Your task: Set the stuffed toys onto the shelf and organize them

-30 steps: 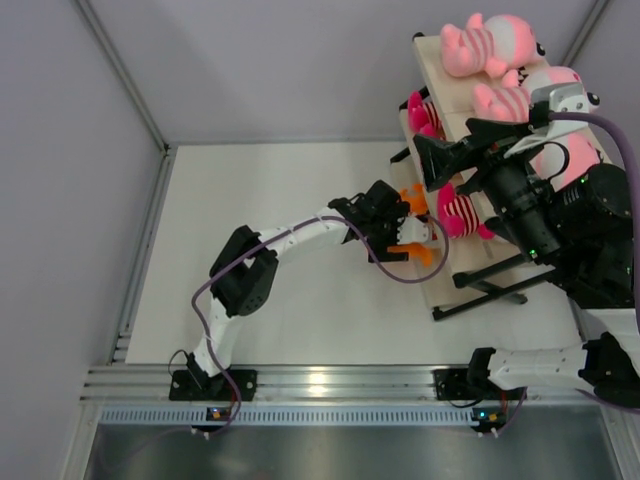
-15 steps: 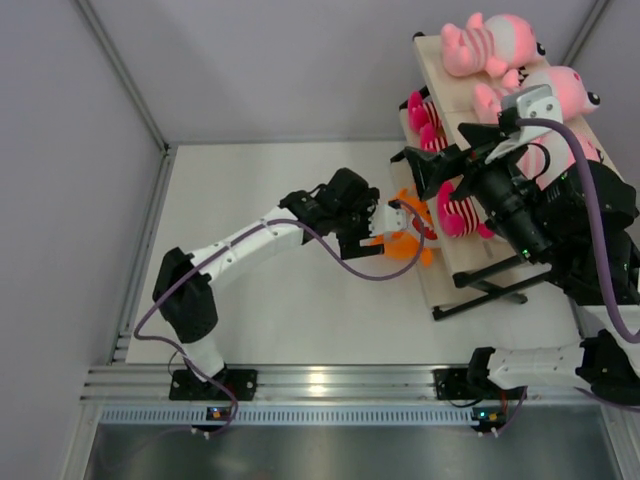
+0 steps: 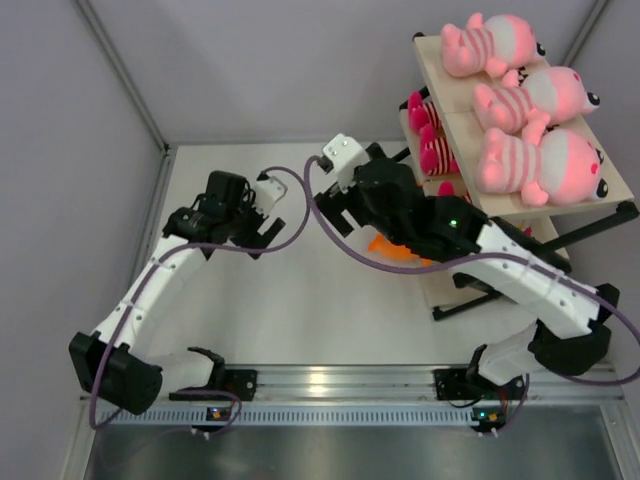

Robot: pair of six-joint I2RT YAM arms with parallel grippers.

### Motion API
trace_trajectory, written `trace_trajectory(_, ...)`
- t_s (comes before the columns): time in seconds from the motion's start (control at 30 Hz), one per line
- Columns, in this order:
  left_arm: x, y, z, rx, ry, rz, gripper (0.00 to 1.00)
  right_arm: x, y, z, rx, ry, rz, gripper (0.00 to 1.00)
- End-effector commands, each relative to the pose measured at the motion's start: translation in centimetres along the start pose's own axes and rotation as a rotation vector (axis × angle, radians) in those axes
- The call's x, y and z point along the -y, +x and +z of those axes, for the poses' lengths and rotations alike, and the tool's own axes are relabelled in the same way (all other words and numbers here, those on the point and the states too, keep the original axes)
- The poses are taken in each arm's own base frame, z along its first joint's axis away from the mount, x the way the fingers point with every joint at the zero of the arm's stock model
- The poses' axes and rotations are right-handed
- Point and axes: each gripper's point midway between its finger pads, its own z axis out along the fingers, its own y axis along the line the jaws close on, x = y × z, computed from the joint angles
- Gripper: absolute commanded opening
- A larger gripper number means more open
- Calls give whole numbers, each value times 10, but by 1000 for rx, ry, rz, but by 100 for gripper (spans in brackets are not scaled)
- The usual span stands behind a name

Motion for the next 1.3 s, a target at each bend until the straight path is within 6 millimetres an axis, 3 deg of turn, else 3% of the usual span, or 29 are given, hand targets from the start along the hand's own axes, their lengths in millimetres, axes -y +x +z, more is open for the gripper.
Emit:
trace_trajectory(0.0, 19, 35, -4, -64, 27, -98, 98, -12, 63, 39, -187, -46, 5, 93)
trace_trajectory(0.07, 19, 47, -4, -70, 41, -147, 99, -12, 93, 62, -260, -26, 13, 92)
trace_trajectory(0.17, 0, 64, -6, -91, -5, -239, 99, -21, 143, 98, -399, 7, -16, 93)
trace_trajectory(0.2, -7, 67, -8, -89, -23, -262, 99, -29, 165, 113, -463, 11, -35, 93)
trace_trajectory(0.3, -6, 67, -11, -70, -8, -275, 99, -30, 205, 136, -569, 57, -40, 95)
trace_trajectory(0.47, -1, 67, -11, -58, 22, -278, 98, -11, 258, 157, -674, 113, 16, 96)
trace_trajectory(0.57, 2, 68, -9, -58, 39, -282, 98, -17, 284, 162, -721, 88, 12, 97)
trace_trajectory(0.77, 6, 65, -8, -47, 72, -286, 98, -34, 309, 155, -770, -11, -26, 97)
trace_trajectory(0.93, 9, 65, -6, -49, 92, -289, 98, -27, 307, 147, -787, 1, -50, 95)
trace_trajectory(1.13, 9, 63, -6, -43, 94, -286, 98, -19, 335, 134, -877, 75, -125, 92)
trace_trajectory(1.27, 10, 62, -6, -40, 101, -289, 98, -15, 337, 132, -885, 103, -164, 89)
